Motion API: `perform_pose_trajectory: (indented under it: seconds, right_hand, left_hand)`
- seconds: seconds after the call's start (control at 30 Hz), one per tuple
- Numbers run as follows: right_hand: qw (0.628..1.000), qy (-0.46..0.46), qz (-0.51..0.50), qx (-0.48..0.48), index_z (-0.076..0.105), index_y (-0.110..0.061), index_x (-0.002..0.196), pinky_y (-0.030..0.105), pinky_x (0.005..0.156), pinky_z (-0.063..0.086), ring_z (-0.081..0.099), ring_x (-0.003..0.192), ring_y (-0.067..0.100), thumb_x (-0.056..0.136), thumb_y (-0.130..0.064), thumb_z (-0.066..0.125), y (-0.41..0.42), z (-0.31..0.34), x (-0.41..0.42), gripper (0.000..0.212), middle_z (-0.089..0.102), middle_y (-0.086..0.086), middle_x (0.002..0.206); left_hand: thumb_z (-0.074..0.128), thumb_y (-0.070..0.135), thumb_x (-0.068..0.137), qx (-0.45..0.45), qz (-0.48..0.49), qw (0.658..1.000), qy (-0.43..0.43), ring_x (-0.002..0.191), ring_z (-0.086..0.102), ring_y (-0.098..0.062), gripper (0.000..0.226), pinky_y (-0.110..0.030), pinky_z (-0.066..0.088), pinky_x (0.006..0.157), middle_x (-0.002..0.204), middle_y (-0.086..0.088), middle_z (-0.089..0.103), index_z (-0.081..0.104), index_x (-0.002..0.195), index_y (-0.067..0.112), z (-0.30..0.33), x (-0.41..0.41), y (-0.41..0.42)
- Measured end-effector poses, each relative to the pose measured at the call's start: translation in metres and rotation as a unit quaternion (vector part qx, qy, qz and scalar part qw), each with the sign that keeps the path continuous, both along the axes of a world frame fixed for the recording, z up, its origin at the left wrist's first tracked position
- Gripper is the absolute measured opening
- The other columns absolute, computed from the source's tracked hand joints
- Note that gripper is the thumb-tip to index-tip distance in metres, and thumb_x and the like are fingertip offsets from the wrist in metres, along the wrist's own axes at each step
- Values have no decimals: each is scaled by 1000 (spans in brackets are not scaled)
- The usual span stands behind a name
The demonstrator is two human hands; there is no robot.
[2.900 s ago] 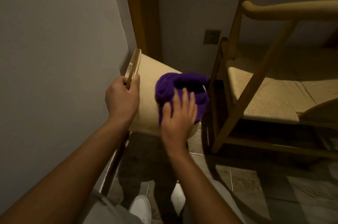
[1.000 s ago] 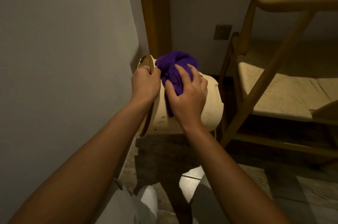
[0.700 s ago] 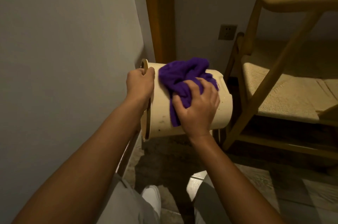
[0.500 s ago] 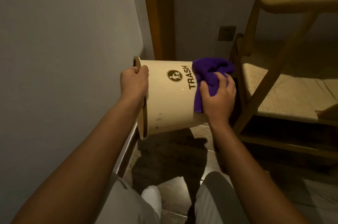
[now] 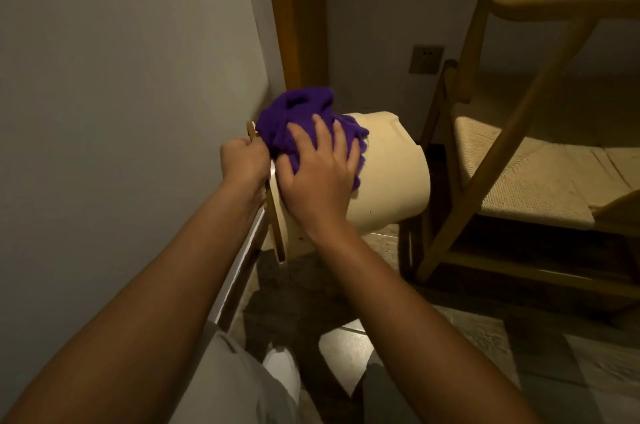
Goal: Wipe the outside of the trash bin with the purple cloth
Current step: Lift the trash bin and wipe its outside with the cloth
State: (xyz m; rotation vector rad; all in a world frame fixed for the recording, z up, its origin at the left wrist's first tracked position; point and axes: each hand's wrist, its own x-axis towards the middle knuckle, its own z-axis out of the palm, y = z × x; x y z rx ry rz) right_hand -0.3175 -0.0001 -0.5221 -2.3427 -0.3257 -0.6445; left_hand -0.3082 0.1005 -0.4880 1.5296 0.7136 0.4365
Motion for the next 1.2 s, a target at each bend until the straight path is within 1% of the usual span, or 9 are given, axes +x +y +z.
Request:
perform_pose_trajectory:
  seconds: [0.1, 0.2, 0.3, 0.4, 0.5, 0.67, 0.9, 1.1, 1.2]
  right_hand:
    - [998, 56, -16, -15, 58, -31, 136, 60, 122, 16, 36, 145, 34, 96, -45, 51, -8, 18, 32, 43, 52, 4, 151]
    - [993, 112, -19, -10, 58, -31, 135, 60, 121, 14, 37, 144, 32, 97, -47, 47, -27, 27, 60, 43, 53, 3, 150]
    - [996, 82, -33, 10, 57, -31, 137, 60, 122, 14, 35, 146, 31, 98, -48, 46, -52, 15, 58, 44, 51, 3, 152]
    - [993, 34, -85, 68, 53, -32, 140, 57, 123, 15, 29, 151, 30, 96, -49, 45, -76, -13, 32, 48, 45, 4, 157]
    - [982, 72, -127, 116, 50, -30, 144, 59, 121, 21, 25, 152, 31, 95, -50, 46, -96, -33, 26, 53, 39, 5, 161]
    - [968, 86, -146, 184, 46, -31, 147, 53, 110, 41, 39, 141, 30, 95, -53, 49, -110, -17, 62, 57, 39, 6, 158]
    - [981, 43, -62, 180, 44, -31, 150, 60, 121, 22, 9, 157, 24, 100, -39, 45, -41, -39, -3, 50, 28, 1, 167]
    - [993, -37, 32, 106, 52, -29, 147, 58, 124, 7, 14, 157, 29, 97, -37, 56, -7, -47, -46, 51, 36, 4, 164]
    - [996, -69, 22, 61, 61, -28, 140, 56, 124, 6, 23, 154, 31, 93, -41, 61, -14, -14, -17, 49, 43, 5, 159]
  left_hand:
    - [63, 22, 92, 20, -1, 1000, -11, 41, 52, -7, 32, -25, 43, 46, 45, 8, 54, 54, 62, 16, 4, -4, -10]
    - [61, 22, 92, 14, -5, 1000, -16, 65, 72, -20, 20, -38, 61, 59, 73, -7, 71, 63, 75, 13, 7, -9, -16]
    - [62, 21, 93, -20, 29, 999, -11, 82, 72, -32, 16, -45, 61, 70, 89, -15, 70, 63, 79, 13, 6, -5, -10]
    - [62, 17, 92, -61, 55, 997, -1, 79, 72, -25, 13, -35, 60, 63, 90, -11, 71, 62, 80, 12, 1, 2, -1]
    - [61, 15, 91, -82, 59, 995, 9, 77, 72, -25, 12, -37, 62, 67, 87, -10, 71, 61, 80, 10, -5, 4, -1]
    - [62, 15, 90, -121, 90, 988, -14, 69, 71, -22, 14, -32, 60, 62, 78, -7, 69, 61, 78, 9, -6, 4, 4]
    - [63, 28, 92, -179, 117, 977, 14, 73, 74, -22, 18, -38, 63, 67, 89, -8, 72, 58, 96, 11, -17, 5, 14]
    - [66, 22, 91, -197, 111, 974, 8, 80, 71, -23, 25, -33, 61, 57, 97, -8, 68, 61, 109, 6, -14, 5, 21]
    - [66, 12, 88, -217, 86, 972, -25, 68, 74, -22, 28, -30, 58, 55, 94, -12, 71, 64, 113, 0, -7, 5, 19]
